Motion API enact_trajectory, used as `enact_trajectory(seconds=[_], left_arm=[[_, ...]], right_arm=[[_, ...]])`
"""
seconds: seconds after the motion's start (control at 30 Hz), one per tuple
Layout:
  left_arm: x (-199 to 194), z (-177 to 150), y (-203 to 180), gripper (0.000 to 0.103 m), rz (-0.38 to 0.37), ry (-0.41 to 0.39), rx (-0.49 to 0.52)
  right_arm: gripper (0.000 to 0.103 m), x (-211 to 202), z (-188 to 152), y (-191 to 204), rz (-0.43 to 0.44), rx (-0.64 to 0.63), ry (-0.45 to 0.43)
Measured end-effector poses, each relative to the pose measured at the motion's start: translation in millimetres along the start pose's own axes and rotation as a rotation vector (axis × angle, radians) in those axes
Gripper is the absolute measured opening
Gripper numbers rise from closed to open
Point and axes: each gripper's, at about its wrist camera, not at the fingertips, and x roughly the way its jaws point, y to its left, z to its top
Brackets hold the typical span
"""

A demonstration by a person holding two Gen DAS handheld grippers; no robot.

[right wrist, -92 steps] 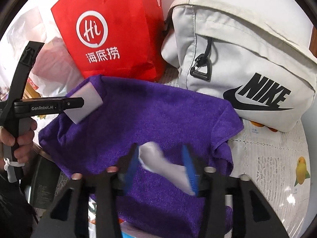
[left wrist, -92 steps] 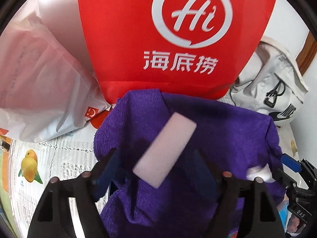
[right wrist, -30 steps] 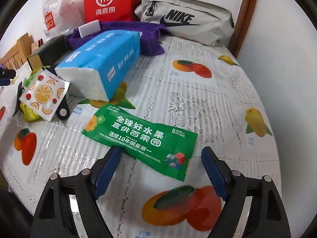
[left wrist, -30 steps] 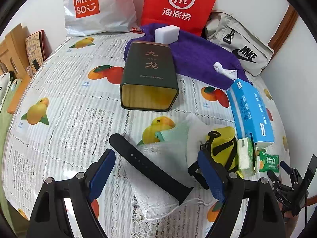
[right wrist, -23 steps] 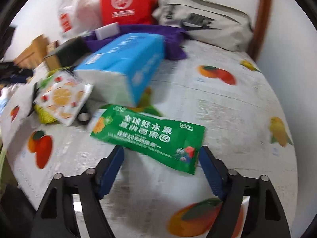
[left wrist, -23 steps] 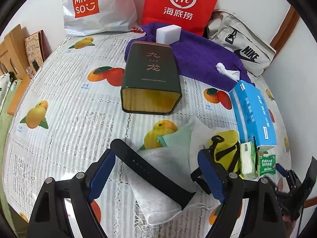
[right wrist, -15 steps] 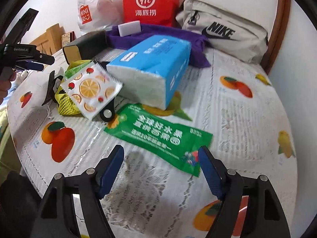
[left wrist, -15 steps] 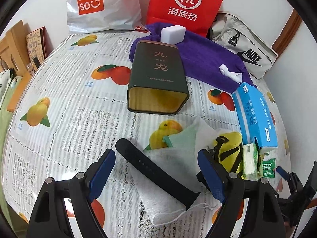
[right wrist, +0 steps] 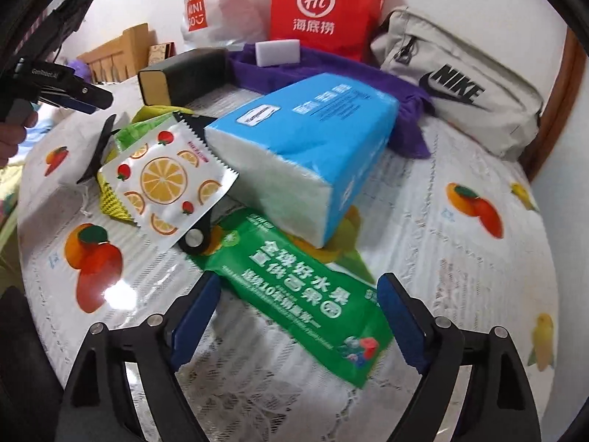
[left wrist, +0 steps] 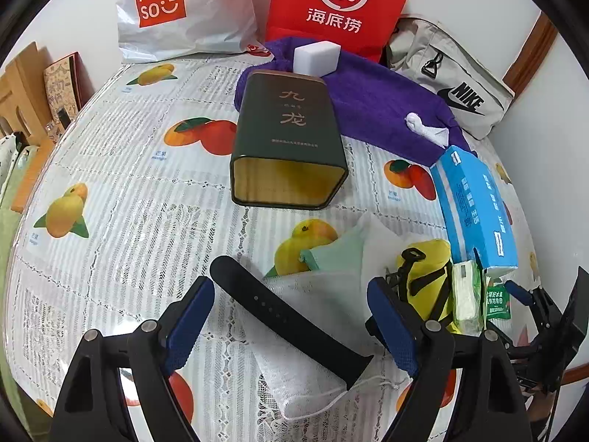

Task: Organize soft objects
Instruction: 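Grasp the green snack packet with the right tool, then grasp the black watch strap with the left tool while the right tool lifts the packet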

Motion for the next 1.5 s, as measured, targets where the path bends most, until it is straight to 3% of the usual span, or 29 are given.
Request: enact_trajectory(seconds=[0.03, 0.1, 0.17, 0.27, 0.3, 0.33, 0.4, 0.6, 0.77, 0.83, 0.9, 1.07, 1.2, 1.27, 1.37, 1.4, 1.5], left_arm=[[0, 0, 0, 0.084, -0.001, 0.0, 0.001], [1, -1, 1, 0.084, -0.003, 0.001, -0.002], [1, -2, 4, 0.084, -0.014, 0.001, -0.009], [2, -4, 5, 0.084, -0.025, 0.006, -0.01], [1, -4, 5, 0.084, -0.029, 0.006, -0.008], [1, -5, 5, 0.084, -0.031, 0.005, -0.006], [-1, -6, 6, 0.084, -0.033, 0.0, -0.006], [-3, -5, 12, 0.084, -0.024, -0.002, -0.021], [0, -4, 11, 0.084, -0.023, 0.007, -0.019], [1, -5, 10, 0.084, -0.031, 0.008, -0.014], [2, -5, 10, 0.084, -0.034, 0.012, -0.016], [4, -9, 9, 0.084, -0.049, 0.018, -0.015], [1, -13, 7, 0.084, -0.062, 0.016, -0.005], [0, -15, 7, 0.084, -0.062, 0.016, 0.0], [-2, -19, 8, 0.084, -0.071, 0.012, 0.003], [-3, -21, 9, 0.084, -0.075, 0.006, 0.005], [-5, -25, 12, 0.084, -0.059, -0.007, 0.017]], right_arm=[[0.07, -1, 0, 0, 0.009, 0.006, 0.002], [0.043, -6, -3, 2, 0.022, 0.022, 0.022], [0.034, -13, -6, 6, 0.012, 0.04, 0.048], [0.034, -19, -11, 13, 0.001, 0.018, 0.06], [0.038, -21, -12, 16, -0.009, -0.004, 0.06], [0.044, -21, -12, 19, -0.02, -0.02, 0.06], [0.072, -21, -10, 21, -0.046, -0.045, 0.052], [0.075, -11, 6, 16, -0.033, -0.105, 0.024], [0.075, 4, 10, 7, 0.057, -0.105, 0.057], [0.069, 5, 10, 1, 0.089, -0.05, 0.08], [0.056, 1, 6, -5, 0.094, 0.01, 0.095], [0.049, -12, -4, 3, 0.051, 0.095, 0.148], [0.049, -17, -10, 28, 0.027, 0.005, 0.141], [0.048, -16, -9, 28, 0.039, 0.019, 0.135], [0.038, -15, -8, 27, 0.037, 0.045, 0.118], [0.03, -16, -8, 28, 0.025, 0.046, 0.111], [0.022, -21, -10, 32, 0.002, 0.063, 0.107]])
